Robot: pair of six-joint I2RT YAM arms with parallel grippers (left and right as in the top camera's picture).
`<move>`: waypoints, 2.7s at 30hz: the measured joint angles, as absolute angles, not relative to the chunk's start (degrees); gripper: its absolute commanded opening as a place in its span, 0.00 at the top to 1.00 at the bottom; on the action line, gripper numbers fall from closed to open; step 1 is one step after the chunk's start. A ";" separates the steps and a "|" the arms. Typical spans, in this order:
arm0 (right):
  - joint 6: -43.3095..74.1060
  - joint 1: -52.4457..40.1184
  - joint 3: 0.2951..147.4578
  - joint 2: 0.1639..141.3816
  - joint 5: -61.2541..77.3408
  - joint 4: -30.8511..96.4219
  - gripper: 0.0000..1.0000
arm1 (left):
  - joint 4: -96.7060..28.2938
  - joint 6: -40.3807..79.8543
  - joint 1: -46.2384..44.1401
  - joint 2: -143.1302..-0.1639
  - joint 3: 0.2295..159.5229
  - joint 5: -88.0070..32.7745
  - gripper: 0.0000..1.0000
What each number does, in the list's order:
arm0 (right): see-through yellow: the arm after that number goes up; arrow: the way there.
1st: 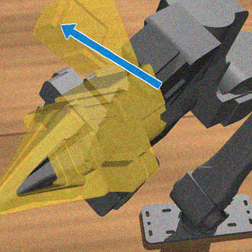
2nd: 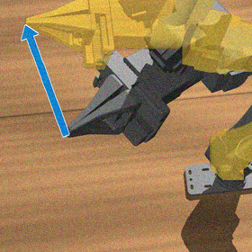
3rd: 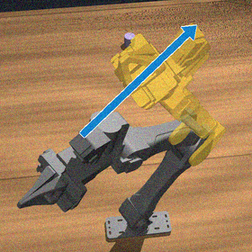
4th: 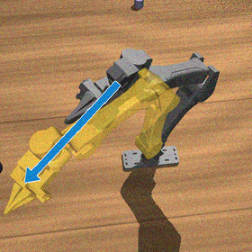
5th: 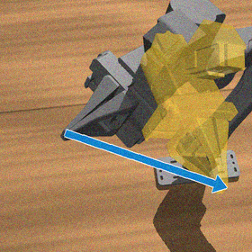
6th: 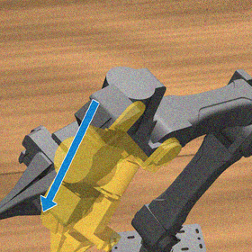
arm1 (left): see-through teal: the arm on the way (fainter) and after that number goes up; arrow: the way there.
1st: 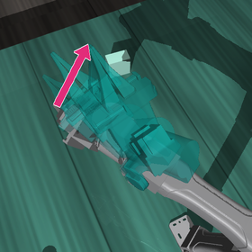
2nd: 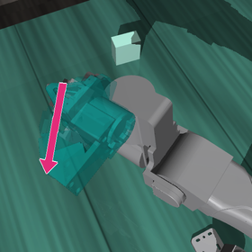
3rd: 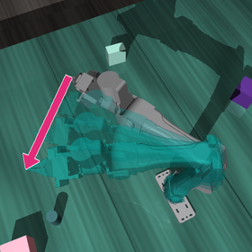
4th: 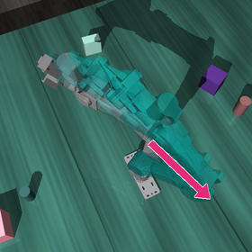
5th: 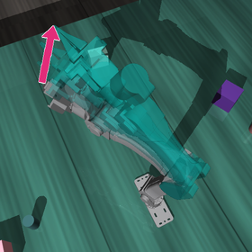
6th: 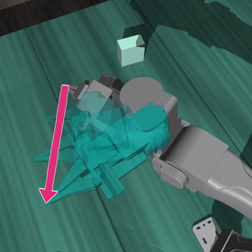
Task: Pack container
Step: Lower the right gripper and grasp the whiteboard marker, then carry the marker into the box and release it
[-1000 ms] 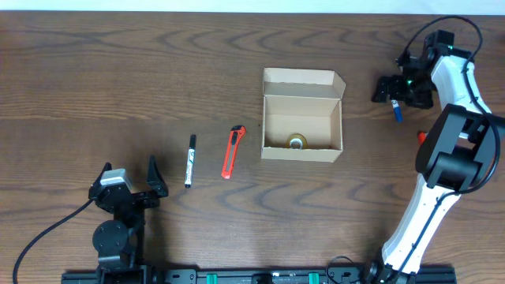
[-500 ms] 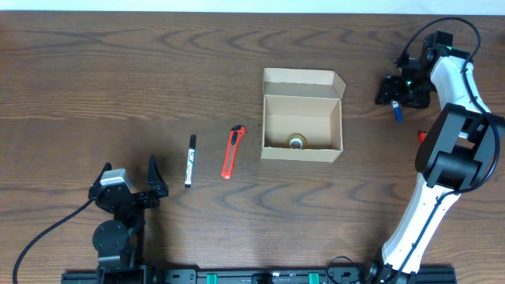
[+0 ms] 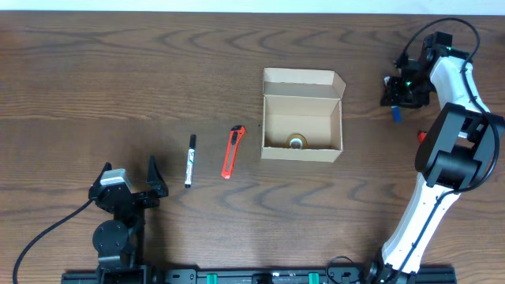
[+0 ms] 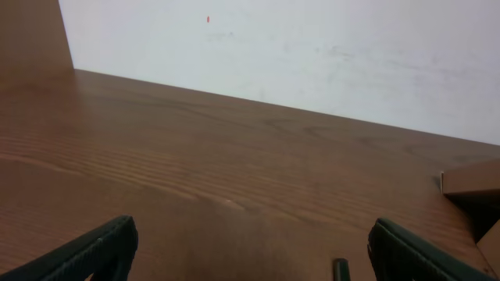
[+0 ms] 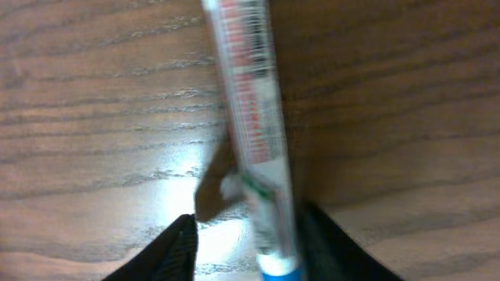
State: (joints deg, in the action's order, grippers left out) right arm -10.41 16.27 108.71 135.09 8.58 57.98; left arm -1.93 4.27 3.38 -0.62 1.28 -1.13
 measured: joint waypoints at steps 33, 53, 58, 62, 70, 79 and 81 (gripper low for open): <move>-9.50 12.19 141.84 136.51 20.82 82.70 0.99 | -1.91 4.27 3.38 -0.62 1.28 -1.13 0.05; -10.35 -17.08 155.17 131.24 18.44 97.06 0.99 | -1.93 4.27 3.38 -0.62 1.28 -1.13 0.05; -10.35 -17.82 147.85 131.28 16.25 97.14 0.99 | -1.93 4.27 3.38 -0.62 1.28 -1.15 0.05; -10.31 -17.72 143.11 131.39 15.31 97.14 0.98 | -1.93 4.27 3.38 -0.60 1.28 -1.15 0.05; -9.41 -18.04 135.37 131.00 14.20 97.14 0.98 | -1.93 4.27 3.38 -0.60 1.28 -1.15 0.05; -9.28 -18.57 128.31 122.50 12.97 95.94 0.99 | -1.93 4.27 3.38 -0.60 1.28 -1.13 0.05; -9.28 -18.57 126.56 119.96 12.99 95.55 0.98 | -1.93 4.29 3.38 -0.60 1.28 -1.15 0.05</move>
State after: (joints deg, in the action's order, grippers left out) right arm -9.28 -18.57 126.56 119.96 12.99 95.55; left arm -1.93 4.29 3.38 -0.60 1.28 -1.15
